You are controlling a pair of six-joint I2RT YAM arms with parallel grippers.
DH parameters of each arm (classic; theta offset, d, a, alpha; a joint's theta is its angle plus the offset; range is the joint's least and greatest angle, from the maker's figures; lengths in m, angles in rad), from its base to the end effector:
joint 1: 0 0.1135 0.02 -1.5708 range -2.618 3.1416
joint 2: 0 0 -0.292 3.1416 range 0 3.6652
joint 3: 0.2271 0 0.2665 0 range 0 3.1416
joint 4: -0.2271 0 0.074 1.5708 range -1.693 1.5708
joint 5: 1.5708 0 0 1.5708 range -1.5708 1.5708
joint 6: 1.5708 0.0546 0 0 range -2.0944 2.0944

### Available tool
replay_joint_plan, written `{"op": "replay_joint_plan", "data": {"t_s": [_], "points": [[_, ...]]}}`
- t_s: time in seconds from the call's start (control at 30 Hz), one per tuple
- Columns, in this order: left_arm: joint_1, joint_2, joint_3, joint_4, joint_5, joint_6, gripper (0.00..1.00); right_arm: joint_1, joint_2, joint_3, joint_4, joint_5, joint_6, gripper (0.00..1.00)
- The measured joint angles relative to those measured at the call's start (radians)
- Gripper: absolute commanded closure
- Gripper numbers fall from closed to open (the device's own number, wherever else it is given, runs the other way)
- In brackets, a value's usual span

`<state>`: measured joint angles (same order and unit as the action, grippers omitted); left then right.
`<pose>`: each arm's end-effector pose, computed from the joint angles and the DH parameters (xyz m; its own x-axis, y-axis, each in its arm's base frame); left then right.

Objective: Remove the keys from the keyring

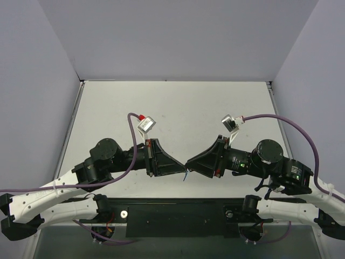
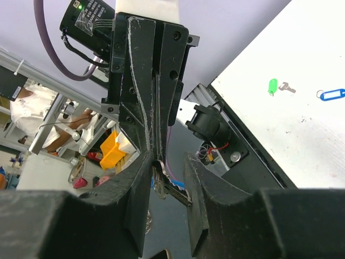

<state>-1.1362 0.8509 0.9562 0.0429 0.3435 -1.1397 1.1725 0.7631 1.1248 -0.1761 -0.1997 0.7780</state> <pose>0.0690 -0.1923 0.4385 -0.8773 -0.1416 -0.4585 0.4720 -0.0823 -0.8778 0.0505 0.1479 0.4869 -0.6362 0.2618 -0.7258 -0.7476 0.0234 0.6637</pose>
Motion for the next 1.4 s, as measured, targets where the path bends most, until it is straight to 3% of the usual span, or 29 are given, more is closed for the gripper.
{"op": "replay_joint_plan", "data": {"t_s": [0.43,0.63,1.07,1.4], "points": [[-0.001,0.000,0.027,-0.041,-0.008,0.023,1.00,0.001,-0.014,-0.006,0.000,-0.018,0.007,0.81],[-0.001,0.002,0.030,-0.047,-0.019,0.026,1.00,0.001,-0.031,-0.017,0.001,-0.020,0.009,1.00],[-0.003,0.032,0.041,-0.011,-0.069,0.026,1.00,0.001,-0.037,-0.021,0.033,0.008,0.015,1.00],[-0.074,0.052,0.030,0.119,-0.310,0.029,1.00,0.000,-0.061,-0.046,0.129,0.141,0.048,1.00]]}}
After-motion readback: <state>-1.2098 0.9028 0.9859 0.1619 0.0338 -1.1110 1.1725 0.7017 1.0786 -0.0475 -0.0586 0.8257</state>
